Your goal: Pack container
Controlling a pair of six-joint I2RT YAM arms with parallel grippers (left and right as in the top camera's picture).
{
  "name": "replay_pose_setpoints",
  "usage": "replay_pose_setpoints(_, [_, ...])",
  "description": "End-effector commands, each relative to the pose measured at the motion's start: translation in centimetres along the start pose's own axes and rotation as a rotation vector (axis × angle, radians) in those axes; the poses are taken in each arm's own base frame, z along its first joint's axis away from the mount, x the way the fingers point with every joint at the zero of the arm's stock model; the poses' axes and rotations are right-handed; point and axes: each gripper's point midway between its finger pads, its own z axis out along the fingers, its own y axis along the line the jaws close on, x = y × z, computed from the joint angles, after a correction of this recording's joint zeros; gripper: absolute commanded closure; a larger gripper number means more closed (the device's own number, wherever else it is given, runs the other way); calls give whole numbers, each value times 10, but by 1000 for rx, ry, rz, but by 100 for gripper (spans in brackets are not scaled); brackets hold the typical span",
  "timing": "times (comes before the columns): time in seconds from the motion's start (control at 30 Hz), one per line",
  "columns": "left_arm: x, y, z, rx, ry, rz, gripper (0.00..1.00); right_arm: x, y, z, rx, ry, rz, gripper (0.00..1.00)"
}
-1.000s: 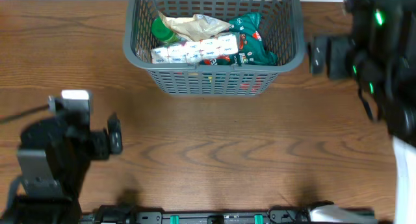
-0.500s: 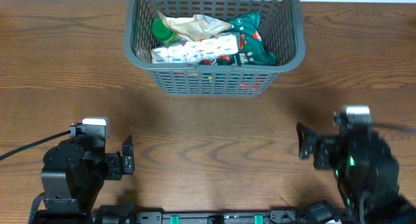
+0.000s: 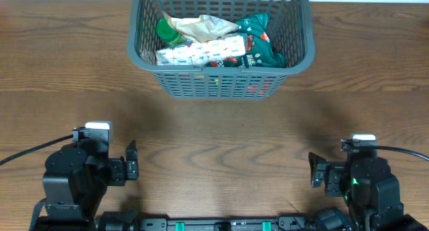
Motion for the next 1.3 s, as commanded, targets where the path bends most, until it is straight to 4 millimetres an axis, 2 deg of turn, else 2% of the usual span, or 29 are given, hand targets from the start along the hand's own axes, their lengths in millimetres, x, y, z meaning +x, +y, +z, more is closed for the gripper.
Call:
replay_pose_setpoints(0.0, [1, 1, 1, -7, 4, -4, 1, 1, -2, 0, 12, -4, 13, 1])
replay_pose_setpoints(0.3, [1, 1, 1, -7, 4, -4, 1, 0, -2, -1, 11, -10, 16, 1])
replay_pose_setpoints(0.37, [1, 1, 1, -7, 4, -4, 1, 0, -8, -5, 26, -34, 42, 1])
replay_pose_setpoints(0.47, [1, 1, 1, -7, 4, -4, 2, 1, -11, -17, -2, -102, 88, 1])
replay_pose_setpoints(0.57, [1, 1, 1, -7, 4, -4, 1, -4, -10, -35, -69, -267, 157, 1])
replay_pose_setpoints(0.67, [1, 1, 1, -7, 4, -4, 1, -5, -10, -37, -86, -369, 194, 1])
replay_pose_setpoints(0.77, [1, 1, 1, -7, 4, -4, 2, -11, -2, -24, -122, -468, 186, 1])
replay_pose_setpoints(0.97, [1, 1, 1, -7, 4, -5, 1, -38, 17, 31, -175, -632, 164, 1])
replay_pose_setpoints(1.07, [1, 1, 1, -7, 4, -4, 1, -50, 19, 49, -180, -752, 174, 1])
replay_pose_setpoints(1.17, [1, 1, 1, -7, 4, -4, 1, -48, 19, 67, -168, -823, 182, 1])
replay_pose_setpoints(1.27, [1, 1, 1, -7, 4, -4, 2, -32, 21, 89, -161, -788, 182, 1])
